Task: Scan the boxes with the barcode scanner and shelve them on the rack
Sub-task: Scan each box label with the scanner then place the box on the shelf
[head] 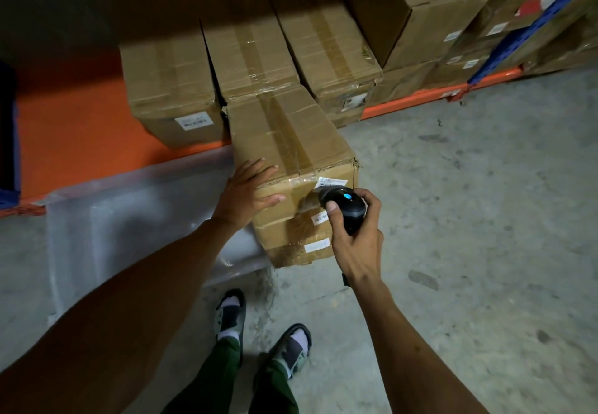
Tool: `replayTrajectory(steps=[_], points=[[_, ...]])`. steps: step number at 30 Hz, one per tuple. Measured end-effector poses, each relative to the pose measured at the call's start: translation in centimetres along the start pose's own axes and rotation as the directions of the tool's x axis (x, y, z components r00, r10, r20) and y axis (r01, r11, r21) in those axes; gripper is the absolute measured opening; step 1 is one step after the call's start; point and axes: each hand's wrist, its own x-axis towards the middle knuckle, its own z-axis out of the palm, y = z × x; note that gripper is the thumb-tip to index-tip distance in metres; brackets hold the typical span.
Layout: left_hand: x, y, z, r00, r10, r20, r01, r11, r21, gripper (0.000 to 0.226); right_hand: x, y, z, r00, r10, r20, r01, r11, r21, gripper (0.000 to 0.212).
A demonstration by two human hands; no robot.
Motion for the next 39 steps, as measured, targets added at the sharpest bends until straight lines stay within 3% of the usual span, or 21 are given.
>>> replayTrajectory(steps=[2,6,13,26,32,34,35,36,38,39], points=[[0.2,-0.5,0.3,0.996,0.085,-0.017,-0.085,0.996,0.03,0.075,-0.1,0.3,0.0,1.0,-0.013,0.005,0.013,1.0,-0.004,0.043],[0.4,-0.9,0.3,0.997,0.078,0.018,-0.079,0.997,0.025,0.079,-0.1,0.5,0.2,0.999,-0.037,-0.005,0.037,0.999,0.003,0.042],[0.0,-0.1,-0.5,0.996,-0.044,0.075,0.052,0.994,-0.095,0.08,0.0,0.7,0.6,0.998,-0.062,-0.032,0.062,0.998,-0.017,0.042],[0.1,-0.8,-1.3,0.986,-0.106,0.13,0.135,0.96,-0.245,0.079,-1.1,0.7,1.0,0.993,-0.048,-0.105,0.049,0.999,0.015,0.043],[0.0,-1.6,-3.0,0.989,0.007,0.148,0.026,0.975,-0.222,0.073,-1.5,0.4,1.2,0.992,-0.03,-0.123,0.033,0.999,0.021,0.041],[-0.4,-4.1,-4.1,0.968,0.21,0.135,-0.193,0.973,-0.126,0.051,-1.5,0.4,1.2,0.987,-0.012,-0.159,0.02,0.998,0.052,0.041],[-0.9,-5.8,-4.3,0.948,0.298,0.115,-0.277,0.946,-0.168,0.03,-1.4,0.5,1.3,0.984,0.007,-0.178,0.005,0.998,0.064,0.041],[-1.3,-7.3,-4.9,0.943,0.312,0.118,-0.284,0.936,-0.206,0.024,-1.1,0.6,1.3,0.98,0.03,-0.197,-0.016,0.997,0.072,0.043],[-2.7,-8.5,-6.7,0.989,0.061,0.136,-0.008,0.933,-0.36,0.052,-0.3,1.1,1.5,0.974,0.062,-0.22,-0.048,0.996,0.068,0.047],[-3.5,-9.7,-7.2,0.98,0.013,0.201,0.083,0.883,-0.462,0.057,0.3,1.4,1.6,0.973,0.07,-0.219,-0.06,0.997,0.05,0.051]])
